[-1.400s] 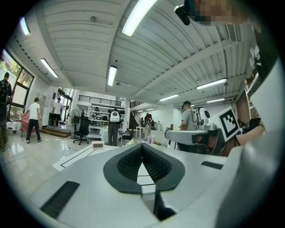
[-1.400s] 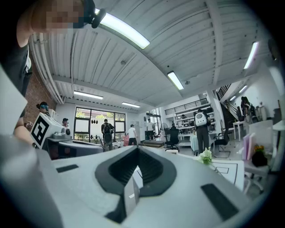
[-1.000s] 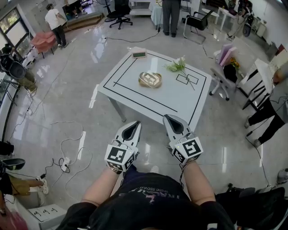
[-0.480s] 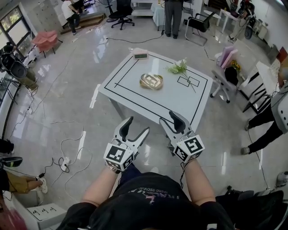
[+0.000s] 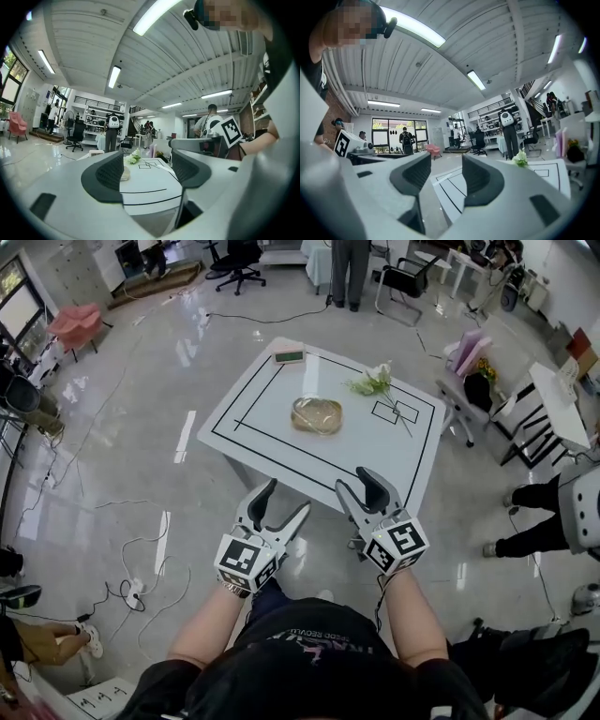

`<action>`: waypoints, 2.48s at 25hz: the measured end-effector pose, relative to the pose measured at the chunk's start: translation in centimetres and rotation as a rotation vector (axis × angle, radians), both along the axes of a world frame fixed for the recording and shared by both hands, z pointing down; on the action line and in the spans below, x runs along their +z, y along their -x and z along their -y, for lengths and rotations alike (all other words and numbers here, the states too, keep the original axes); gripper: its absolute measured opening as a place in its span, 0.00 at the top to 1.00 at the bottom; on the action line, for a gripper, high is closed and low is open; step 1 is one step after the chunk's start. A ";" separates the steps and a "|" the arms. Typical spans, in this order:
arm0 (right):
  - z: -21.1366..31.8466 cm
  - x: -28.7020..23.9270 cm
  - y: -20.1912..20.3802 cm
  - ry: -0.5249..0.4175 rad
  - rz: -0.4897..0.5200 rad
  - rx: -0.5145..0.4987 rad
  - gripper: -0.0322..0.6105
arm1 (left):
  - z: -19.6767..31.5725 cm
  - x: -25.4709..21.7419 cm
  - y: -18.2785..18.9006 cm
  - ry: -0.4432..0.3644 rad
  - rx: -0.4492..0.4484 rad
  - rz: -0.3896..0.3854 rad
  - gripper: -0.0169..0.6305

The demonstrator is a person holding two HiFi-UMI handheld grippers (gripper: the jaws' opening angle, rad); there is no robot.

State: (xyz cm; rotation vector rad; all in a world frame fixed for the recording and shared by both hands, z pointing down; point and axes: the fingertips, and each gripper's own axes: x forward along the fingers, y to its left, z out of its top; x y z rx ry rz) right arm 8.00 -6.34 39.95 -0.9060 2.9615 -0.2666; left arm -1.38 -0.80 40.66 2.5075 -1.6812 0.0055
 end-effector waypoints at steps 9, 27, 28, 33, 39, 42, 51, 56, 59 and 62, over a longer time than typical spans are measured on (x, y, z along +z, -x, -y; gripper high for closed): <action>5.5 0.7 4.3 0.036 -0.012 0.096 0.65 | 5.3 0.5 4.9 0.030 0.095 -0.006 0.49; 12.7 3.2 9.4 0.122 0.010 0.331 0.65 | 13.8 1.9 11.8 0.058 0.314 -0.011 0.49; 12.9 3.3 9.5 0.127 0.012 0.345 0.65 | 14.0 2.0 12.1 0.059 0.326 -0.009 0.49; 13.7 4.3 9.8 0.166 0.021 0.404 0.65 | 14.9 2.1 13.1 0.057 0.379 -0.014 0.49; 14.5 5.8 9.7 0.237 0.052 0.452 0.65 | 15.4 2.4 13.5 0.065 0.414 -0.027 0.49; 14.9 6.7 9.4 0.268 0.059 0.467 0.65 | 15.5 2.7 13.3 0.076 0.426 -0.029 0.49; 17.5 10.6 8.8 0.384 0.090 0.476 0.65 | 16.4 3.8 12.9 0.102 0.416 -0.033 0.49; 19.0 13.0 8.0 0.450 0.101 0.467 0.65 | 17.9 4.5 12.0 0.119 0.400 -0.028 0.49; 19.6 14.7 7.7 0.494 0.093 0.453 0.65 | 18.9 4.8 11.3 0.130 0.391 -0.035 0.49; 20.6 16.3 7.3 0.538 0.100 0.452 0.65 | 20.0 5.2 10.5 0.138 0.390 -0.032 0.49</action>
